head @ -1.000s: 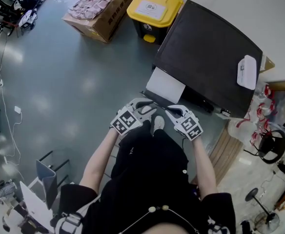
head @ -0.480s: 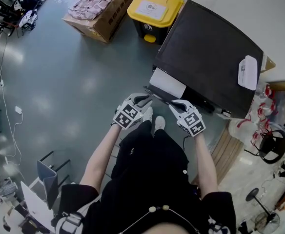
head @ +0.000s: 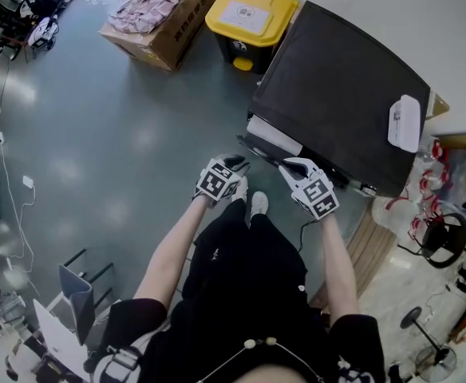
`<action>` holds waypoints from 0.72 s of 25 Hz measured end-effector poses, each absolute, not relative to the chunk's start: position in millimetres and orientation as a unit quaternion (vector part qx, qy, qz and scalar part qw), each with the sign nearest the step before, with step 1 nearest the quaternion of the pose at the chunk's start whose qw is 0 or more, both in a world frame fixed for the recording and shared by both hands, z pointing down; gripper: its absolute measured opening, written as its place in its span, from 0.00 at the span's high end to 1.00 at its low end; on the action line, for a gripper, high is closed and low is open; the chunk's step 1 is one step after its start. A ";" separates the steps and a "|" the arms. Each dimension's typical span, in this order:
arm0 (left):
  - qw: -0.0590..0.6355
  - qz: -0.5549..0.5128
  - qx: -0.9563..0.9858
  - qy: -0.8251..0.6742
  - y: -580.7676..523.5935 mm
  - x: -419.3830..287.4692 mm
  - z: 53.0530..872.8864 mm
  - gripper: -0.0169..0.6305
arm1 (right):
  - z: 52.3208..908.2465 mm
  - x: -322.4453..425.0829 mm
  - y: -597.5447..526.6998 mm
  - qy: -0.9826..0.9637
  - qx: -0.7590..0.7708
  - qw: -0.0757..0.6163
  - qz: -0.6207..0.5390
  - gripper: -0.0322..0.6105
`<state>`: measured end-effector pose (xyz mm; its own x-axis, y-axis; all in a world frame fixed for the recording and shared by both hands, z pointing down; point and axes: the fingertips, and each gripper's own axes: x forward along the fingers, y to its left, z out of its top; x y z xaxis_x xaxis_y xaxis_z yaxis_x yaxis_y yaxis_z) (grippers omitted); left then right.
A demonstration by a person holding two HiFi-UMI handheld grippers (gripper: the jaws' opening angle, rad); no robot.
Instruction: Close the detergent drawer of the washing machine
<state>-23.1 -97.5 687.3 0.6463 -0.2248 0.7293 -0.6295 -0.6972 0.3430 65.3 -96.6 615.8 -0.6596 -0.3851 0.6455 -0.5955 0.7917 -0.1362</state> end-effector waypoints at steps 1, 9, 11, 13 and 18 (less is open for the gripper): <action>0.301 0.337 0.856 -0.250 -99.5 -20.1 689.2 0.85 | 615.6 65.3 -97.2 -0.895 0.275 0.309 0.170 0.89; 0.322 0.312 0.854 -0.263 -131.3 3.3 686.8 0.85 | 615.0 69.0 -104.8 -0.893 0.277 0.311 0.171 0.89; 0.340 0.316 0.845 -0.265 -133.7 1.3 694.6 0.87 | 615.2 70.8 -106.8 -0.892 0.280 0.312 0.170 0.88; 0.366 0.327 0.828 -0.272 -133.8 -3.7 708.6 0.87 | 615.8 71.0 -108.8 -0.891 0.281 0.312 0.171 0.88; 0.383 0.358 0.806 -0.276 -137.2 -1.1 733.6 0.87 | 615.2 70.9 -110.9 -0.890 0.282 0.312 0.174 0.88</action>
<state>-1.1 -137.2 733.6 0.5917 -0.1706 0.7879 -0.7190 -0.5537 0.4200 70.9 -110.9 615.2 -0.6455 -0.3943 0.6542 -0.6113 0.7802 -0.1329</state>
